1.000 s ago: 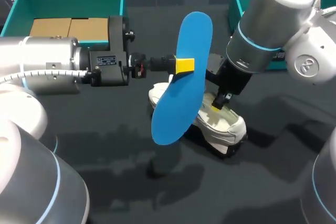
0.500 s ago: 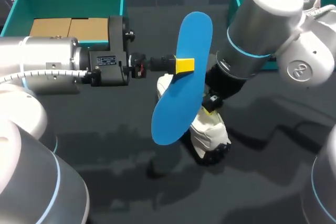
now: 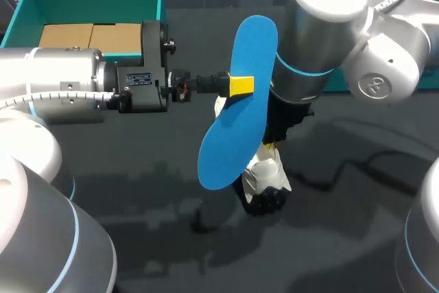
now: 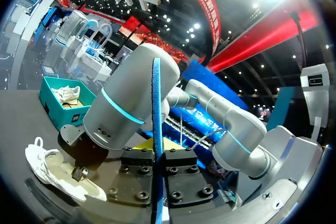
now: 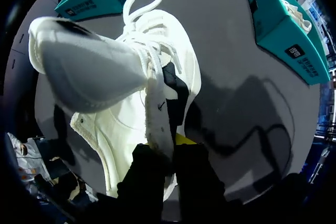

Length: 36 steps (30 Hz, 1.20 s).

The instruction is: Take the shoe out of the shoebox, open the shoe tongue, remove and reinsert the insole, then place the shoe into the shoebox

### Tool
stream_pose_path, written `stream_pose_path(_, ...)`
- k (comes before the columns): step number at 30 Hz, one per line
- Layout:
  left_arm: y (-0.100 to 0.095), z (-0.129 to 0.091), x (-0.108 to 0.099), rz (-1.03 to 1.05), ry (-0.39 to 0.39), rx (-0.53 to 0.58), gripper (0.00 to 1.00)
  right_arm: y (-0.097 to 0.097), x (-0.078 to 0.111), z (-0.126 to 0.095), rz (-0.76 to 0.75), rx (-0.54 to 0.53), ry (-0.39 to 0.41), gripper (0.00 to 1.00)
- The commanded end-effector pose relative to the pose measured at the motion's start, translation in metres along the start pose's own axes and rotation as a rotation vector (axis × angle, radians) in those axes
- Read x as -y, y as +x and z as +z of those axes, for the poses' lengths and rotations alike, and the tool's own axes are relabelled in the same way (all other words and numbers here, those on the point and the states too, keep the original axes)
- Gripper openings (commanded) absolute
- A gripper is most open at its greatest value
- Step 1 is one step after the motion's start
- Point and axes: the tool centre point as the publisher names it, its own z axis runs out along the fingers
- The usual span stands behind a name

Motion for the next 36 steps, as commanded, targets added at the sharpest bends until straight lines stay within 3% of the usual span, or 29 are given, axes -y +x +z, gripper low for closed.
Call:
stream_pose_path(1, 0.001, 0.000, -0.002, 0.001, 0.005, 0.000, 0.00, 0.004, 0.007, 0.001, 0.040, 0.014, -0.044, 0.00)
stream_pose_path(8, 0.001, 0.000, -0.002, 0.001, 0.005, 0.000, 0.00, 0.001, 0.009, 0.008, 0.073, 0.008, -0.081, 0.00)
stream_pose_path(33, 0.001, 0.000, -0.002, 0.001, 0.005, 0.000, 0.00, -0.015, 0.014, 0.042, 0.114, -0.071, -0.050, 0.00)
stream_pose_path(34, 0.001, 0.000, -0.002, 0.001, 0.005, 0.000, 0.00, -0.016, 0.015, 0.043, 0.114, -0.076, -0.049, 0.06)
stream_pose_path(35, 0.001, 0.000, -0.002, 0.001, 0.005, 0.000, 0.00, -0.016, 0.015, 0.044, 0.114, -0.078, -0.047, 0.26)
stream_pose_path(36, 0.001, 0.000, -0.002, 0.001, 0.005, 0.000, 0.00, -0.016, 0.015, 0.044, 0.117, -0.081, -0.046, 0.34)
